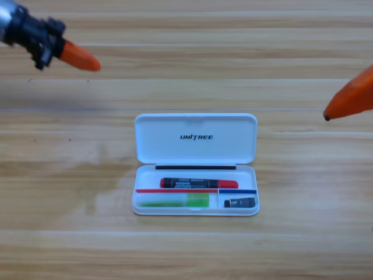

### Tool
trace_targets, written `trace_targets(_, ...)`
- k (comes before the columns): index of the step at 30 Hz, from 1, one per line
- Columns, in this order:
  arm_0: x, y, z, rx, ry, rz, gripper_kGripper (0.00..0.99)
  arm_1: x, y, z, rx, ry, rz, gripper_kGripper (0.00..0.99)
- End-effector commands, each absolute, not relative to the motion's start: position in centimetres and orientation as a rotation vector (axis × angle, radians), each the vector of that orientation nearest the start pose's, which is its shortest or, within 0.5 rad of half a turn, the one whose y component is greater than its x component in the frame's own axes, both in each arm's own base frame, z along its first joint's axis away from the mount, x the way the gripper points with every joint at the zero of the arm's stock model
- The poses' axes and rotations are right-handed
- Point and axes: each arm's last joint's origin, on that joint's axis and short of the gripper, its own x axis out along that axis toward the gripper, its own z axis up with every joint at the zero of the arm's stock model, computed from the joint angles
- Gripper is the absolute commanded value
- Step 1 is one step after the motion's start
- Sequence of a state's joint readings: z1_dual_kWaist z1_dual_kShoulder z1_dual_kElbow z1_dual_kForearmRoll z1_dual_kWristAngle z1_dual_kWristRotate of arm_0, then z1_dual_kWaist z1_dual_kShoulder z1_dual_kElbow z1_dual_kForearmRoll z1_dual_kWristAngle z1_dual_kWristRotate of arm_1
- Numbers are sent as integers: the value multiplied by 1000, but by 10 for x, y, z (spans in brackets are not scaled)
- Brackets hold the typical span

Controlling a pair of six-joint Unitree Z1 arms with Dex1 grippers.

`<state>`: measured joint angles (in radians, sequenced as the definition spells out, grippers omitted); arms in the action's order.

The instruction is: Clean up eraser and pencils

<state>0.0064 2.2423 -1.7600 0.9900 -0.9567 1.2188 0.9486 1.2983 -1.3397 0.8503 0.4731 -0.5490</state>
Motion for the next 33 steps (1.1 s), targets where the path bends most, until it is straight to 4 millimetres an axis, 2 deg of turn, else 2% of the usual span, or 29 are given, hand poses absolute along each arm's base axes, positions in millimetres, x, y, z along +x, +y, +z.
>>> trace_targets(1,461,-61,168,161,721,-1453,0,115,190,409,-605,513,1529,990)
trace_targets(11,460,-128,137,117,803,-1572,0,118,193,407,-599,519,1526,990)
trace_targets(18,448,-174,118,119,865,-1658,0,119,195,407,-592,529,1523,990)
trace_targets(25,435,-195,118,101,908,-1702,0,121,197,406,-588,531,1521,990)
trace_targets(33,418,-196,145,108,913,-1722,0,121,199,406,-579,534,1530,990)
